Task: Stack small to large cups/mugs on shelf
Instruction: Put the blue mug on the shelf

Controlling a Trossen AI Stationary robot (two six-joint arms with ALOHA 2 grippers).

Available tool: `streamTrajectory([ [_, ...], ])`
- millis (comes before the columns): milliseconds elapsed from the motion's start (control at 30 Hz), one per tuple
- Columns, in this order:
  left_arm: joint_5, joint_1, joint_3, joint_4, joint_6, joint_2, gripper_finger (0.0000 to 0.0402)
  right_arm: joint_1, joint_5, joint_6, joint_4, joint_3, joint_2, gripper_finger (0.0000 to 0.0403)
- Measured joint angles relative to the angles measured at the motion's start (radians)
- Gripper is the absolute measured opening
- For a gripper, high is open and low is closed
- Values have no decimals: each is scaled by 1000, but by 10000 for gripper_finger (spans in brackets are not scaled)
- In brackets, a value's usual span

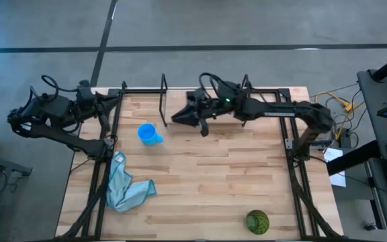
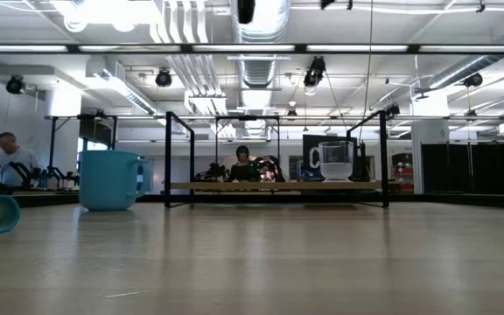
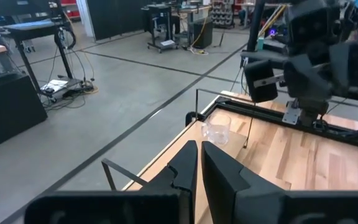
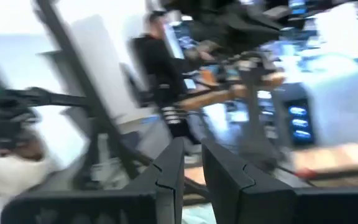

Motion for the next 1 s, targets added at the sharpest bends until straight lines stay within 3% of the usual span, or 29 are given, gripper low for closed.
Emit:
streamTrajectory([
  [133,0,0,-7,-2,3,-7,8,11,119,-13,12,-163,-132,52],
  [300,5,0,-49,-27,1,-11,8,46,184,-60,33,-345,-290,52],
  [467,164,0,-107,-31,-81,-2,8,53,263,-44,38,-539,-433,52],
  [600,188,0,-148,-64,-164,8,8,51,340,27,61,-662,-516,52],
  [800,283,2,-152,-206,-255,143,8,52,340,81,72,-711,-599,52],
  [1000,362,8,-158,-239,-287,283,8,52,341,75,129,-696,-634,52],
])
